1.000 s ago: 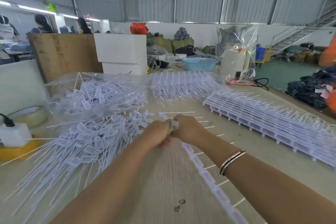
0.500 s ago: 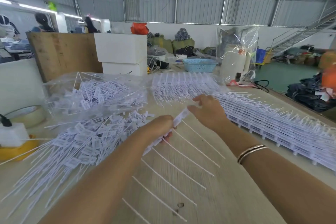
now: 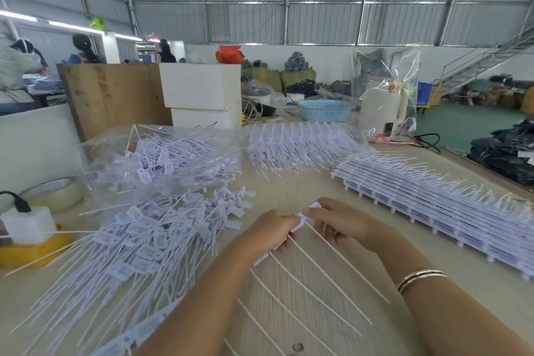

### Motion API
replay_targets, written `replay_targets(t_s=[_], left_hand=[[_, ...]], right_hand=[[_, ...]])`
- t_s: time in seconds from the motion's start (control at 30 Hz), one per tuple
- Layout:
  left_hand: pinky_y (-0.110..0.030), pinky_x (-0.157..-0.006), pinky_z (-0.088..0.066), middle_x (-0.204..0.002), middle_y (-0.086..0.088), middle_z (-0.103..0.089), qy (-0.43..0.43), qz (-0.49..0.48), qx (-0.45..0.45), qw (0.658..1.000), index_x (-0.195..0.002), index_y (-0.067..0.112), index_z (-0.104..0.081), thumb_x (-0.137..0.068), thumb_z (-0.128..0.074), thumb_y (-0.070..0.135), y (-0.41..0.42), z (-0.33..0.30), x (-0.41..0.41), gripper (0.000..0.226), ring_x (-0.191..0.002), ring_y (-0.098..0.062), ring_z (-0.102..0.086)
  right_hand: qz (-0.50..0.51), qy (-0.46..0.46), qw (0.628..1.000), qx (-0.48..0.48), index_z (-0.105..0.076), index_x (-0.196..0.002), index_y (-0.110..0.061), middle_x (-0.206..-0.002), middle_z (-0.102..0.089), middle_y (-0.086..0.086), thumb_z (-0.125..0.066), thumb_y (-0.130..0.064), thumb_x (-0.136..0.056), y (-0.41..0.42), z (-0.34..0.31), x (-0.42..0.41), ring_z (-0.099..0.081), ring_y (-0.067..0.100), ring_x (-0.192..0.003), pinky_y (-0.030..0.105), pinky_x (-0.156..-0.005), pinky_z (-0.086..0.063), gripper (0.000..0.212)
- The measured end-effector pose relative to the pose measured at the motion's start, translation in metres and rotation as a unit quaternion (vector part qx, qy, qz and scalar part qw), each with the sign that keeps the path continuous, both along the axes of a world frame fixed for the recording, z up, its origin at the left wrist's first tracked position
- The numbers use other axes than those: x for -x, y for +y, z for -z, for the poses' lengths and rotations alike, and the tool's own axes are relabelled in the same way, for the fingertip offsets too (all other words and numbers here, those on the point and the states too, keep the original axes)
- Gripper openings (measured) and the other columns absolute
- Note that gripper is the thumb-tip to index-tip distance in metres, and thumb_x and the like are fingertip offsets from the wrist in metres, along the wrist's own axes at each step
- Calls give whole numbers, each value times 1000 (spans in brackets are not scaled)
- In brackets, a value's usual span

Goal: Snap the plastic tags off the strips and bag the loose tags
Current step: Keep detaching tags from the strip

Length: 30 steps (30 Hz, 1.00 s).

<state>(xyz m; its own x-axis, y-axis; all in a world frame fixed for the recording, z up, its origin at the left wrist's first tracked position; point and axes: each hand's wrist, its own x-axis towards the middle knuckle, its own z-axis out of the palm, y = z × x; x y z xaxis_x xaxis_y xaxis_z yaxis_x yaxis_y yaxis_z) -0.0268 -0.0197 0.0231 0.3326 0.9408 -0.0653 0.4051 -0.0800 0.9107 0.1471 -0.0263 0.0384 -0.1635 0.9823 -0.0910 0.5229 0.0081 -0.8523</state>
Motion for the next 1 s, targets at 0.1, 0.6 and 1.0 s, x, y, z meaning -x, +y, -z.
replay_targets(t_s=[0.1,0.6,1.0], left_hand=[[-15,-40,-31,-32,10,-44,-15,-2,-10,1000,-42,20,-55,-90,-50,38,0,3,-2,52,-36,-9,-44],[-16,-46,-39,-51,-3,-51,-166,-18,11,986,-56,12,-51,-96,-48,16,2,2,-4,40,-42,-8,-48],[-23,-49,-45,-80,-6,-61,-24,-25,-76,997,-98,19,-45,-88,-43,9,-11,-4,7,15,-48,-10,-59]], right_hand=[[-49,92,994,-30,-67,-74,-23,-66,-59,-2,-64,-30,-88,1,4,0,-52,11,-53,24,-52,-40,16],[44,247,946,-204,-55,-76,-16,-66,-64,-2,-55,-10,-92,3,13,12,-55,10,-59,19,-59,-41,16],[3,92,988,-123,-67,-72,-18,-70,-66,-12,-55,-30,-93,-10,19,22,-59,-3,-70,12,-69,-39,27]])
